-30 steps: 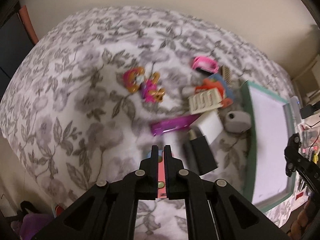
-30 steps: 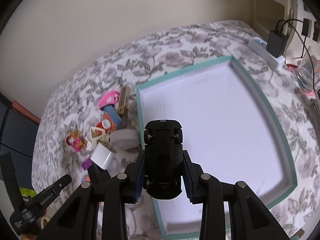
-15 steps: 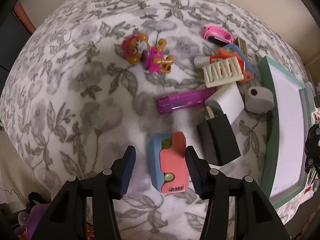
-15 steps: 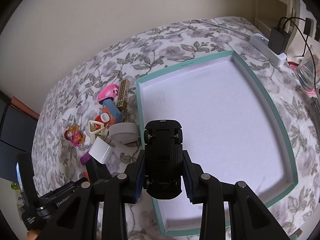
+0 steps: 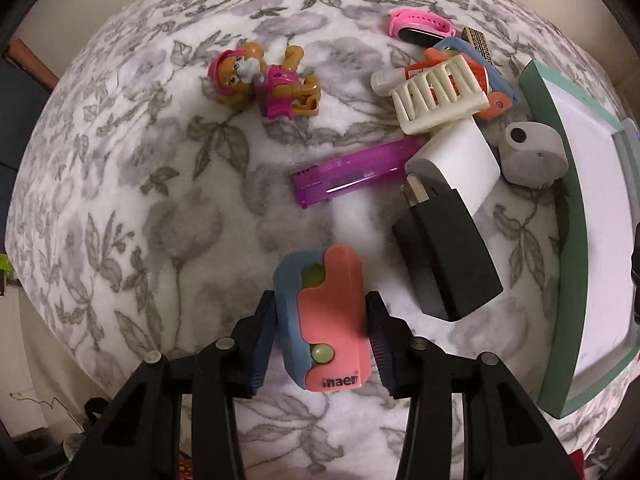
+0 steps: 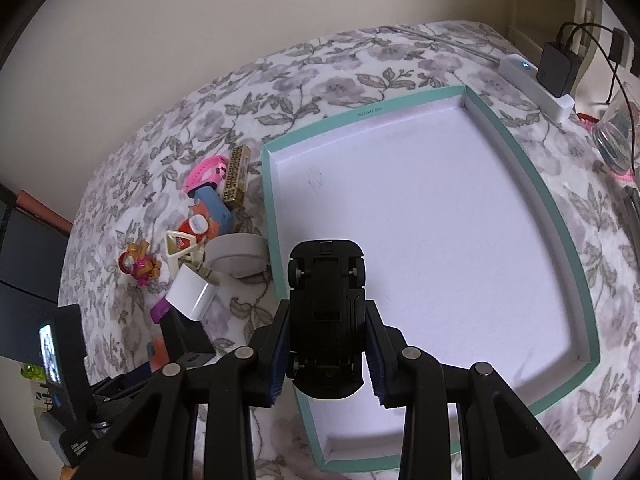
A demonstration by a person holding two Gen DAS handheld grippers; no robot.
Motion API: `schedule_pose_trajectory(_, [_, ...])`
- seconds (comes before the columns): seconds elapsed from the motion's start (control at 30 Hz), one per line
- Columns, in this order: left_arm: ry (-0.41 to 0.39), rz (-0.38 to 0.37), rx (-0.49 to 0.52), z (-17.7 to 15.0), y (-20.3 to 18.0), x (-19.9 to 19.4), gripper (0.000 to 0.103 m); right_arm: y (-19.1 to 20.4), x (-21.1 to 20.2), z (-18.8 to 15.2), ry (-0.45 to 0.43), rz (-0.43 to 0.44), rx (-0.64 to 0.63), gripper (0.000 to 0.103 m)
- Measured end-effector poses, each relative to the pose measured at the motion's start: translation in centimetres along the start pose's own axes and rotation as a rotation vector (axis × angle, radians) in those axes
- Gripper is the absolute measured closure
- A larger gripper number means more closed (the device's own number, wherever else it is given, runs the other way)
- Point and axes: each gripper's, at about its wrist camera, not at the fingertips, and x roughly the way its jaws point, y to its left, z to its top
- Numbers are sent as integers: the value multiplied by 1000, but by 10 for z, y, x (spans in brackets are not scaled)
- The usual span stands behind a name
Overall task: Organize rigid objects
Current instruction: 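Carry the eraser with the left tool while the right tool carries the car into the tray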
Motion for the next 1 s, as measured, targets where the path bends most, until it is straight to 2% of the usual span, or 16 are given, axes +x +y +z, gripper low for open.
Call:
schedule_pose_trajectory(0.1, [-16, -12, -44, 8, 7, -8, 58, -3, 4, 1, 12, 0, 12, 68])
schedule_pose_trajectory(0.23, [-82, -25, -120, 13, 18, -29, 58, -7, 5, 5, 11, -9, 15, 68])
schedule_pose_trajectory(0.33, [-141, -53, -118, 20, 9, -49, 58, -11, 4, 13, 3, -16, 17, 68])
schedule_pose_trajectory(0.5, [-209, -129, -23, 41, -40, -74, 57, -30, 4, 28, -11, -38, 58, 68])
schedule_pose_trajectory(0.6, [-227, -166, 56, 55, -84, -83, 57, -45, 3, 37, -20, -66, 87, 67])
schedule_pose_trajectory(0.8, [-204, -190, 163, 68, -152, -74, 57, -79, 3, 52, -41, -94, 155, 67])
schedule_pose_trajectory(1.0, [-178, -175, 177, 78, -186, -52, 57, -107, 14, 62, -24, -118, 202, 67])
